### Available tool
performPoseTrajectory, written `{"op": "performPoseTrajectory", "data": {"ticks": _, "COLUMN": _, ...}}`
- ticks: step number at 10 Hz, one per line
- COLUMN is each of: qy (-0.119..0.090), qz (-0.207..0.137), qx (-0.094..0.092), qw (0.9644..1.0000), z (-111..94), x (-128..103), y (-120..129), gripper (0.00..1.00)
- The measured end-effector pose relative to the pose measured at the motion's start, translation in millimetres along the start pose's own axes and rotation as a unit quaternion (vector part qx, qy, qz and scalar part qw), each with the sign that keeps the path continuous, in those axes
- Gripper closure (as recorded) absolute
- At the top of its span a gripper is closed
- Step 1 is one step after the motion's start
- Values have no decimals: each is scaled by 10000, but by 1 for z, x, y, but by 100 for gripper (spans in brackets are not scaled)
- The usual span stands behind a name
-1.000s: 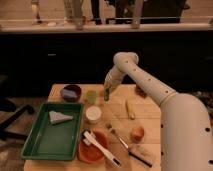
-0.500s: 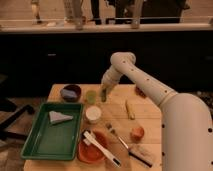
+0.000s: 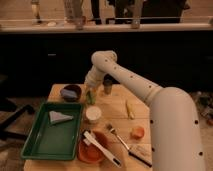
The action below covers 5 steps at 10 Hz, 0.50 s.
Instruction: Place pepper in tray
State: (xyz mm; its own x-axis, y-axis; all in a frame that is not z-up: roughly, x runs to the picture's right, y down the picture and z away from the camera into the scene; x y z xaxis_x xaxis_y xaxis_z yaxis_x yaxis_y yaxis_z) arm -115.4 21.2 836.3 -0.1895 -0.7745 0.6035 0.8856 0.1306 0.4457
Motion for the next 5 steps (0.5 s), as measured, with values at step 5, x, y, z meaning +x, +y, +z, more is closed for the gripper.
{"op": "performPoseTrajectory", "data": {"ticks": 5, "qy": -376, "qz": -560, "qx": 67, "qw": 9977, "z": 3, "x": -51, "y": -35, "gripper": 100}}
